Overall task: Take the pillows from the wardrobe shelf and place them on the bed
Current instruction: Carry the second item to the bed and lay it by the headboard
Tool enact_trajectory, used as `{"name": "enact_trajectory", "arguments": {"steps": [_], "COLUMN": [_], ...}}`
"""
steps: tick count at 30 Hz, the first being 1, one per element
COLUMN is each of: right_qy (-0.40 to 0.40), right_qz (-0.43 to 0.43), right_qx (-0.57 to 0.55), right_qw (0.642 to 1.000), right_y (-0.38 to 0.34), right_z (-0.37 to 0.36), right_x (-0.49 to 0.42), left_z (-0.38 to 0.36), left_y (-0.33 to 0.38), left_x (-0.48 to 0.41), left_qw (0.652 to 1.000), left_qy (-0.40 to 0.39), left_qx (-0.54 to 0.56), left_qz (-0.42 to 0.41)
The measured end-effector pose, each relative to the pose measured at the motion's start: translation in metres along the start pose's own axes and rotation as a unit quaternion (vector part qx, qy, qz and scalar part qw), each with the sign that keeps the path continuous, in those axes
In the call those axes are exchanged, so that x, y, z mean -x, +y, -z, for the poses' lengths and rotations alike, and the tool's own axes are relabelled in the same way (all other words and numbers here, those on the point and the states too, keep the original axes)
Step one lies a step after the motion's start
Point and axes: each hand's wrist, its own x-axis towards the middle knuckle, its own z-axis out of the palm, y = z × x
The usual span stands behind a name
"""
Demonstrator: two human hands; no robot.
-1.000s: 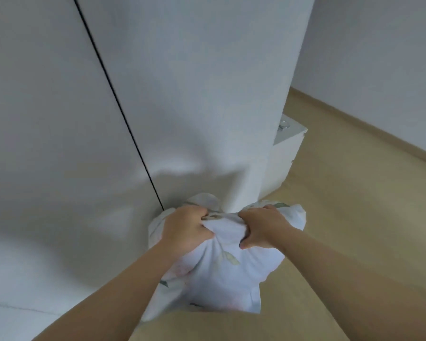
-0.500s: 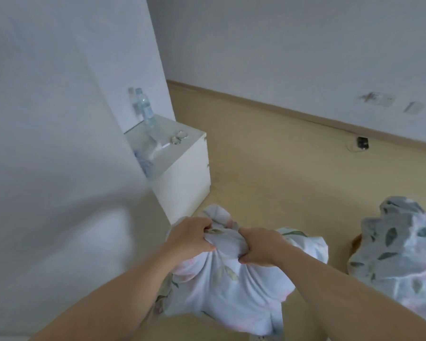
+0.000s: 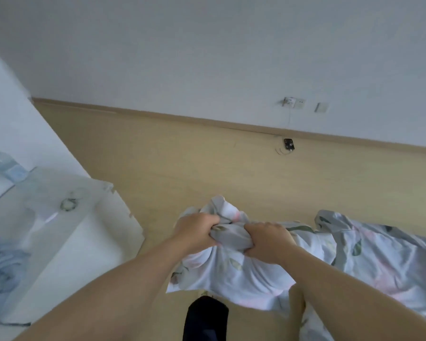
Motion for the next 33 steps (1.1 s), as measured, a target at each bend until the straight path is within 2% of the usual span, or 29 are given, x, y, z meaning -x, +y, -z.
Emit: {"name": "enact_trajectory", "arguments": {"steps": [6, 12, 17, 26, 33], "right_qy": [-0.01, 0.009, 0.03, 0.042, 0.056], "right_qz": [-0.097, -0.192, -0.26, -0.326, -0.377], "right_qx": [-0.055, -0.111, -0.159, -0.254, -0.245], "right_qw": [0.994, 0.975, 0.952, 0.91, 0.891], "right_y": [0.072, 0.161, 0.259, 0.478, 0.619], "right_z": [0.041, 0.084, 0.099, 0.142, 0.166], "right_x": [-0.078, -0.132, -0.162, -0.206, -0.222], "left_z": [0.027, 0.058, 0.053, 0.031, 0.006], "left_y": [0.007, 0.055, 0.117, 0.263, 0.369], "left_x": [-0.146, -0.282, -0.393, -0.606, -0.734], "left_qw": [0.996, 0.99, 0.977, 0.954, 0.928], "left_qy": [-0.043, -0.059, -0.093, -0.137, -0.17], "left_qx": [-0.05, -0.059, -0.073, -0.128, -0.143], "left_qz": [-0.056, -0.113, -0.179, -0.233, -0.298]}}
